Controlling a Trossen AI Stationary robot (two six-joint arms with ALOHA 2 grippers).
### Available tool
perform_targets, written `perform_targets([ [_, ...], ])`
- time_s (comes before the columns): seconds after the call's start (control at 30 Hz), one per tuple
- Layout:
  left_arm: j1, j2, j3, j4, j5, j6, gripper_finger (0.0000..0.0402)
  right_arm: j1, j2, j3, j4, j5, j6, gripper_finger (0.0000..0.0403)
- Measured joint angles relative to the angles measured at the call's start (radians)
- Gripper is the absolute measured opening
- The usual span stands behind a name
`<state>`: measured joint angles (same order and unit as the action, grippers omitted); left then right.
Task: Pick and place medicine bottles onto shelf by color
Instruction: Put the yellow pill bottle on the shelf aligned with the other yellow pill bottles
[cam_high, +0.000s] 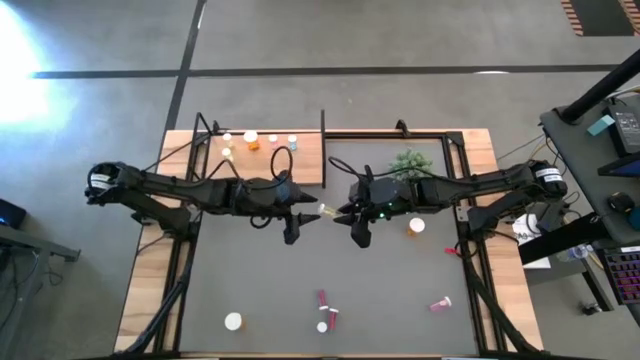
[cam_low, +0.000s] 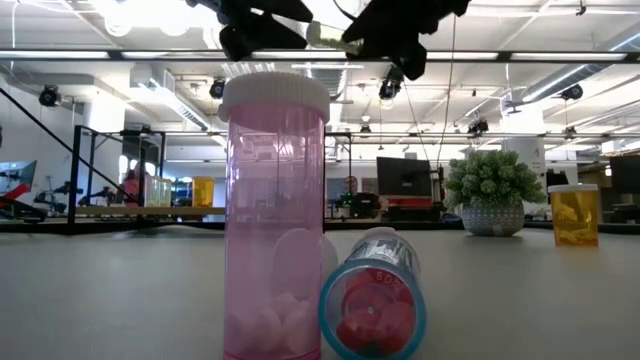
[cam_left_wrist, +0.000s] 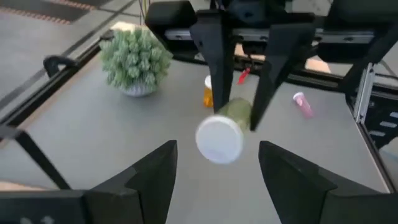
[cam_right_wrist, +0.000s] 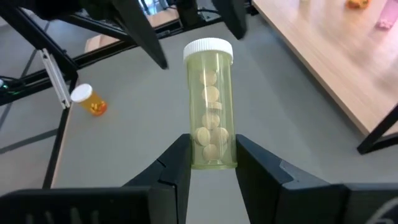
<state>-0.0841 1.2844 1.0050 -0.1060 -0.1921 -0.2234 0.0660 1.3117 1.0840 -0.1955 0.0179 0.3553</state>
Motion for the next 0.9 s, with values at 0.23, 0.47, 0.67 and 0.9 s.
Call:
perform_targets([
  [0.23,-0.001,0.031,0.0,0.072,0.001,0.001,0.021,0.022,0.0,0.044,-0.042,0.003,-0.043,0.01],
  [0.47,-0.001,0.038,0.0,0.115,0.007,0.002,0.021,0.025,-0.001,0.077,-0.097,0.005,-0.069,0.01],
  [0.67,-0.001,0.038,0.0,0.131,0.007,0.001,0.0192,0.025,-0.001,0.078,-0.117,0.002,-0.08,0.01],
  [0.9,-0.001,0.038,0.0,0.131,0.045,-0.006,0.0139,0.026,-0.001,0.078,-0.122,0.0,-0.098,0.01],
])
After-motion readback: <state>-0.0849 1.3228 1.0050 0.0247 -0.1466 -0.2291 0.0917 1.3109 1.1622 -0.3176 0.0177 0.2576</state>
